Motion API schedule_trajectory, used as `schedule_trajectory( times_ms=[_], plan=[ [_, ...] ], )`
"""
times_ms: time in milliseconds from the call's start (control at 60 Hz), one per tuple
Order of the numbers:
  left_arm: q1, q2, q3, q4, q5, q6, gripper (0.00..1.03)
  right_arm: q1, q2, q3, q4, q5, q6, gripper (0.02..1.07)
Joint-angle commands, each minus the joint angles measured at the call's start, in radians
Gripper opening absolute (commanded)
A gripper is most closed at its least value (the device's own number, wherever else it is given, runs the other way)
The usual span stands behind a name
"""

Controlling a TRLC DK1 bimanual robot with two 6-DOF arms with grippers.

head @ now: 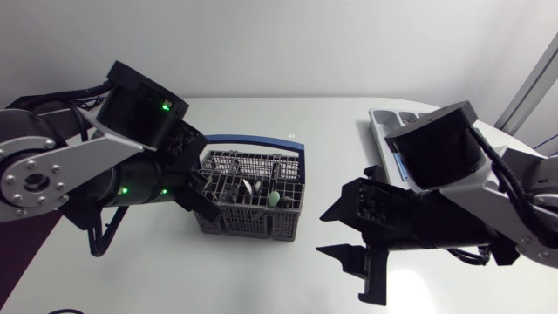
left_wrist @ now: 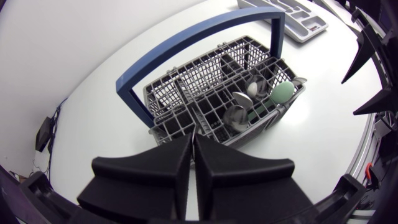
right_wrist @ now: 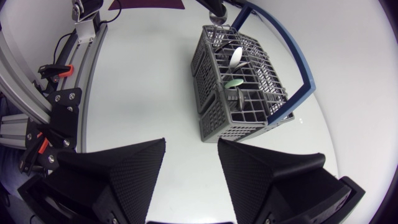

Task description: Unload the cutlery basket into the drawer organizer.

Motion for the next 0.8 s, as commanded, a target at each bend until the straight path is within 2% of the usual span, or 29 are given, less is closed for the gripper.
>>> schedule_trajectory(
  times_ms=[0, 67, 200, 350, 783],
  plan=[
    [-0.014, -0.043, 0.049, -0.005, -0.031, 0.042, 0.04, 0.012, -0.01, -0.029, 0.01, 0.01, 0.022, 0.68],
    [-0.027, -0.064, 0.055, -0.014, -0.04, 0.042, 0.04, 0.018, -0.014, -0.029, 0.014, 0.021, 0.022, 0.75],
    [-0.063, -0.097, 0.058, -0.024, -0.082, 0.047, 0.04, 0.033, -0.016, -0.026, 0.018, 0.03, 0.022, 0.8],
    [-0.089, -0.1, 0.053, -0.022, -0.139, 0.047, 0.04, 0.053, -0.017, -0.023, 0.018, 0.044, 0.028, 0.83],
    [-0.061, -0.072, 0.032, -0.008, -0.137, 0.033, 0.04, 0.089, -0.016, -0.02, 0.019, 0.078, 0.036, 0.84]
  ],
)
